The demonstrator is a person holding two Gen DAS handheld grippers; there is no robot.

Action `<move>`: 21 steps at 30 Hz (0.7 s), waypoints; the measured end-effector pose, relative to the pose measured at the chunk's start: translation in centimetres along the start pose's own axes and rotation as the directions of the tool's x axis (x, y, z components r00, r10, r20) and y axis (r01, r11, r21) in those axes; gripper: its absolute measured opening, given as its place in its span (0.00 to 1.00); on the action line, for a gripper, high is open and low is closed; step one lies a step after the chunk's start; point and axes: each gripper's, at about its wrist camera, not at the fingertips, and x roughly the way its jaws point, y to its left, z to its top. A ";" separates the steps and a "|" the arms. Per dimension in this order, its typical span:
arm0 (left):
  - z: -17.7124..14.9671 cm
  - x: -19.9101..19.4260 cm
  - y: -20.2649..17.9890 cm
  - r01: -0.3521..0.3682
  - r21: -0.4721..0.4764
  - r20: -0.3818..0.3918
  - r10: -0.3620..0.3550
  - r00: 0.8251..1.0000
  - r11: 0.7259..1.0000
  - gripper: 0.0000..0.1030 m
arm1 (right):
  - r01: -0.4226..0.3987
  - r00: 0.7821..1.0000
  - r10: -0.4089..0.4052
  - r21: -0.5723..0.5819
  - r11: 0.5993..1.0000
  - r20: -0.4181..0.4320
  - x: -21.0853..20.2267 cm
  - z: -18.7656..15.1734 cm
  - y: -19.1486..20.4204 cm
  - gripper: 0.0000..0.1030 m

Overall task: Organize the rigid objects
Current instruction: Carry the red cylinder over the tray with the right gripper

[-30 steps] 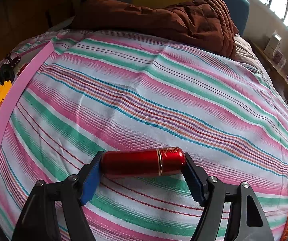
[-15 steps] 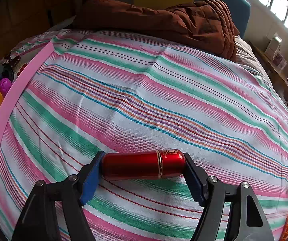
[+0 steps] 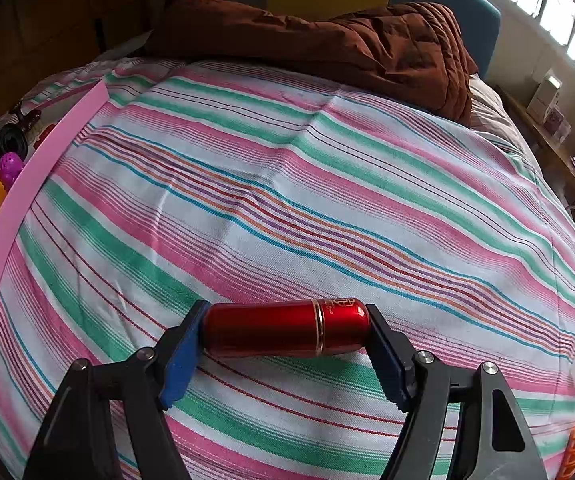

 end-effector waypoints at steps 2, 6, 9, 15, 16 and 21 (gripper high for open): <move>-0.8 -0.8 0.3 -0.024 0.004 0.003 0.024 1.000 1.000 0.36 | -0.003 1.000 0.003 0.003 1.000 0.000 0.0 0.0 0.0 0.73; -1.9 -1.7 1.0 -0.052 -0.001 0.007 0.052 0.999 0.999 0.37 | -0.004 1.000 0.004 0.011 1.000 0.002 0.1 -0.1 0.0 0.72; -2.5 -2.3 1.4 -0.084 0.008 0.019 0.083 0.996 0.996 0.38 | -0.011 1.000 0.011 0.024 1.000 -0.006 0.2 0.0 -0.2 0.73; -3.0 -2.9 2.9 -0.115 -0.025 0.021 0.115 0.993 0.993 0.39 | 0.016 0.998 -0.012 0.072 0.997 -0.056 0.2 0.3 0.0 0.72; -3.0 -3.0 3.1 -0.118 -0.032 0.020 0.119 0.993 0.993 0.39 | 0.029 0.998 -0.025 0.080 0.996 -0.059 0.1 0.3 0.1 0.72; -3.3 -3.3 4.0 -0.132 -0.056 0.029 0.134 0.991 0.990 0.39 | 0.079 0.996 -0.072 0.128 0.989 -0.061 -0.3 0.0 0.8 0.72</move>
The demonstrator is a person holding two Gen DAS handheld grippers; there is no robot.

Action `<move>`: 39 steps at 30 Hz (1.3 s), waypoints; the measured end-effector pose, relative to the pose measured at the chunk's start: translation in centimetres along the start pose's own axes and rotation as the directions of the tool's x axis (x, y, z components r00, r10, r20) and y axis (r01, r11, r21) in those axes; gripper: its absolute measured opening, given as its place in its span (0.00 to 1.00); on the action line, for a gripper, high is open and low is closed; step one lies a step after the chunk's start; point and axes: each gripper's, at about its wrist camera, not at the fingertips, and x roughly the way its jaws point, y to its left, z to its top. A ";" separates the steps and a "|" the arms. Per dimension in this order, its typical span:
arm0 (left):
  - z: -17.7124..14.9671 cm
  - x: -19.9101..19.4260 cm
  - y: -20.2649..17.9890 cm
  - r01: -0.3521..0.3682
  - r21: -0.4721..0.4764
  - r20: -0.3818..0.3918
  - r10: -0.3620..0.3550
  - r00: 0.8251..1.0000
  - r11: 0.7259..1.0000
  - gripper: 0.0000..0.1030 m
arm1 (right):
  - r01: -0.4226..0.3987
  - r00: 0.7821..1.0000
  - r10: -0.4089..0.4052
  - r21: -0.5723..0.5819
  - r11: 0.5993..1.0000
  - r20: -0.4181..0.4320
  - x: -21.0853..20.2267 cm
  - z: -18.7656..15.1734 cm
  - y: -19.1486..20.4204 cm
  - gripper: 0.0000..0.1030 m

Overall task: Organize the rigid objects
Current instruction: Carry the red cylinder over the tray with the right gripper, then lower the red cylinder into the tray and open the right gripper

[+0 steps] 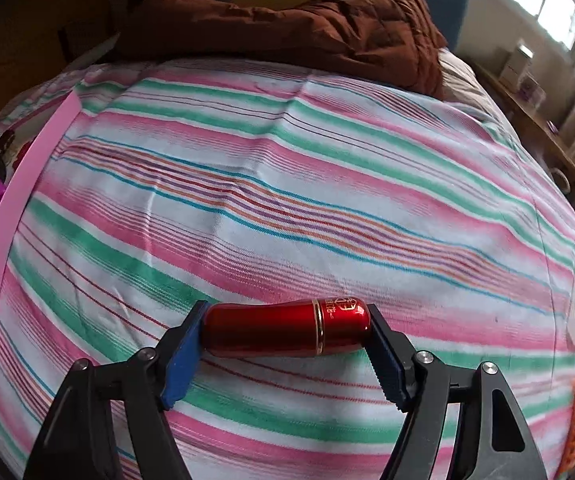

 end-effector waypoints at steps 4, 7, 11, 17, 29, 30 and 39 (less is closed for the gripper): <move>-0.2 -0.1 0.5 -0.011 -0.012 0.002 0.011 1.000 1.000 0.39 | -0.010 1.000 0.011 0.019 1.000 -0.001 -0.5 -0.5 0.9 0.72; -0.4 -0.1 0.9 -0.023 -0.020 -0.002 0.023 1.000 1.000 0.39 | -0.037 0.999 0.037 0.053 0.998 -0.004 -0.8 -1.0 1.4 0.72; -0.6 0.1 1.6 -0.055 -0.034 -0.013 0.055 0.998 0.998 0.39 | -0.058 0.998 0.058 0.053 0.997 -0.007 -1.6 -1.2 2.9 0.73; -0.8 -0.3 3.0 -0.133 -0.074 -0.002 0.133 0.991 0.988 0.39 | -0.163 0.983 0.159 0.030 0.986 0.096 -5.8 0.5 6.3 0.73; -0.5 -1.7 5.1 -0.216 -0.120 0.018 0.219 0.975 0.969 0.39 | -0.314 0.922 0.360 -0.267 0.911 0.143 -9.1 3.6 22.5 0.73; -0.5 -1.7 5.2 -0.224 -0.118 0.011 0.227 0.974 0.967 0.39 | -0.318 0.923 0.361 -0.270 0.909 0.130 -8.7 3.5 22.9 0.73; -0.6 -2.0 5.3 -0.256 -0.119 0.029 0.262 0.965 0.959 0.39 | -0.314 0.942 0.334 -0.248 0.916 0.042 -4.8 2.7 24.3 0.81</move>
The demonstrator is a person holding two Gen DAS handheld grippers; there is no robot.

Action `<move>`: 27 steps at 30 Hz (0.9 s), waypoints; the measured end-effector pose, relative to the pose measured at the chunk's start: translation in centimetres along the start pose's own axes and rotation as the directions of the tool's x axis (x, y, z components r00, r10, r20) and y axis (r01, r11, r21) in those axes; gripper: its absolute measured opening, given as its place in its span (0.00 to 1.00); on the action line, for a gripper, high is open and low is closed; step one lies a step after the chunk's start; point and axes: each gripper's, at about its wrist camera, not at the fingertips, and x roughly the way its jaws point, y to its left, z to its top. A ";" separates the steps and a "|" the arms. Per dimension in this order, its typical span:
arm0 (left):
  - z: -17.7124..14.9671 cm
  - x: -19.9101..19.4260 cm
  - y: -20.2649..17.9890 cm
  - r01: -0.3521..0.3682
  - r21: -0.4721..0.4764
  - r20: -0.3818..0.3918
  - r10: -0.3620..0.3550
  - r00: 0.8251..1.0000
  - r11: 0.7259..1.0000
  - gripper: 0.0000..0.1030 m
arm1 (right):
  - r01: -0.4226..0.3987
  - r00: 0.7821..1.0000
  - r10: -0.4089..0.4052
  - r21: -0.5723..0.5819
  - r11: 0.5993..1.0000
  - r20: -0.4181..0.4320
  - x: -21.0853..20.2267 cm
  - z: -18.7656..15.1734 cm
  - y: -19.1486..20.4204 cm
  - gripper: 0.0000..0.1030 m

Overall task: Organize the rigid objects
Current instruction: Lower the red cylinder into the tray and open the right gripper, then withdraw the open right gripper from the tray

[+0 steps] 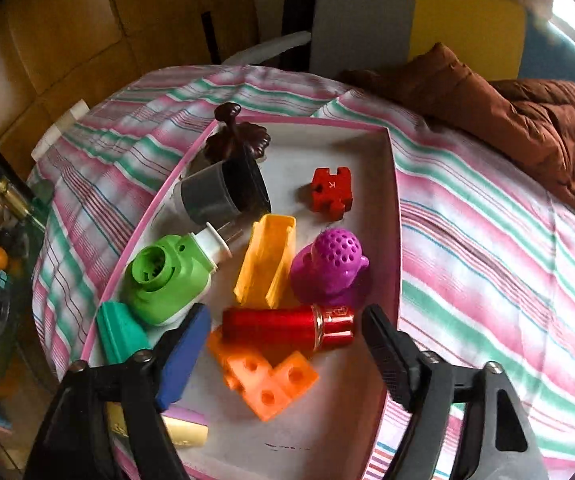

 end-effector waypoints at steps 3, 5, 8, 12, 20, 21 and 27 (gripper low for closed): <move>-0.1 -0.3 -0.2 0.023 -0.003 0.014 -0.023 1.000 1.000 0.39 | -0.003 0.999 0.003 0.002 1.000 0.032 -1.2 -0.7 0.1 0.83; -0.1 -0.4 -0.5 0.036 0.000 0.012 -0.036 0.999 0.999 0.39 | 0.007 0.998 -0.007 0.005 1.000 0.064 -2.3 -1.1 0.2 0.84; -0.4 -0.5 -1.1 0.054 0.004 -0.008 -0.054 0.998 0.999 0.39 | 0.027 0.993 -0.029 0.014 1.000 0.118 -4.2 -1.7 0.5 0.87; -0.9 -0.7 -1.8 0.078 0.017 -0.029 -0.077 0.997 0.997 0.39 | 0.093 0.978 -0.092 0.006 0.996 0.189 -6.6 -2.9 1.2 0.89; -1.8 -1.5 -2.7 0.075 0.046 -0.032 -0.074 0.997 0.996 0.39 | 0.124 0.963 -0.127 0.026 0.992 0.238 -9.1 -5.5 1.4 0.90; -1.9 -1.6 -2.7 0.075 0.049 -0.029 -0.073 0.997 0.996 0.39 | 0.125 0.962 -0.129 0.032 0.992 0.241 -9.3 -5.9 1.4 0.90; -2.1 -2.3 -2.6 0.068 0.044 0.008 -0.068 0.998 0.997 0.39 | 0.133 0.957 -0.142 0.054 0.990 0.251 -9.8 -7.1 1.5 0.90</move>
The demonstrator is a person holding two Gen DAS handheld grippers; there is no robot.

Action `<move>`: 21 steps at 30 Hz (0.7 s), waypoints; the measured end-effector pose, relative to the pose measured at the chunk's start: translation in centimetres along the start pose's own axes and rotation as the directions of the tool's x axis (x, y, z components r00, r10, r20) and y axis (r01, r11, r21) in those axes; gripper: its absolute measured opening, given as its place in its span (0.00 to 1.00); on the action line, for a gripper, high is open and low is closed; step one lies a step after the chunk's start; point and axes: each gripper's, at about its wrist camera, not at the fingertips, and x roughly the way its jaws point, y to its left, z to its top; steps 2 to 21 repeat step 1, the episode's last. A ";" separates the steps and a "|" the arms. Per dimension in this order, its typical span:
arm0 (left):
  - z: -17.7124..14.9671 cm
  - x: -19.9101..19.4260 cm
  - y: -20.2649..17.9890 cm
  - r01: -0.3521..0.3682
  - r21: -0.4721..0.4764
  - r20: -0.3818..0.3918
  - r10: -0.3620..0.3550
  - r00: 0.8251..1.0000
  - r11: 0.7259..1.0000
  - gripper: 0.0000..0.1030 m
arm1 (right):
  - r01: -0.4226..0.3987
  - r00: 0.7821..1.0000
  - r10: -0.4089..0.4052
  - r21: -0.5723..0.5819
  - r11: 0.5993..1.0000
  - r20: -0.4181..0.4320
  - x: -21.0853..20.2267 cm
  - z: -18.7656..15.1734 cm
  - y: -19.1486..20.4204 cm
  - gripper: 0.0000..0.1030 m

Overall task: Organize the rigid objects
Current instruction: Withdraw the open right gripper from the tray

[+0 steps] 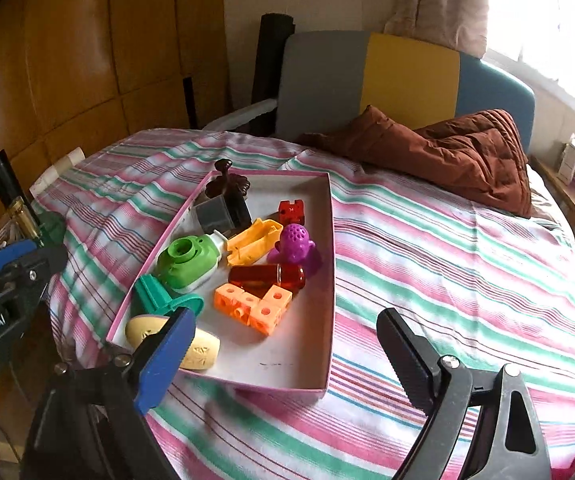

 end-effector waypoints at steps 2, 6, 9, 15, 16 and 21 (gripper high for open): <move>0.0 -0.1 -0.1 0.005 0.004 0.002 -0.005 1.000 1.000 0.39 | 0.004 1.000 -0.004 0.001 1.000 0.002 0.0 0.0 0.0 0.90; 0.0 -0.1 -0.1 0.005 0.004 0.002 -0.005 1.000 1.000 0.39 | 0.004 1.000 -0.004 0.001 1.000 0.002 0.0 0.0 0.0 0.90; 0.0 -0.1 -0.1 0.005 0.004 0.002 -0.005 1.000 1.000 0.39 | 0.004 1.000 -0.004 0.001 1.000 0.002 0.0 0.0 0.0 0.90; 0.0 -0.1 -0.1 0.005 0.004 0.002 -0.005 1.000 1.000 0.39 | 0.004 1.000 -0.004 0.001 1.000 0.002 0.0 0.0 0.0 0.90; 0.0 -0.1 -0.1 0.005 0.004 0.002 -0.005 1.000 1.000 0.39 | 0.004 1.000 -0.004 0.001 1.000 0.002 0.0 0.0 0.0 0.90; 0.0 -0.1 -0.1 0.005 0.004 0.002 -0.005 1.000 1.000 0.39 | 0.004 1.000 -0.004 0.001 1.000 0.002 0.0 0.0 0.0 0.90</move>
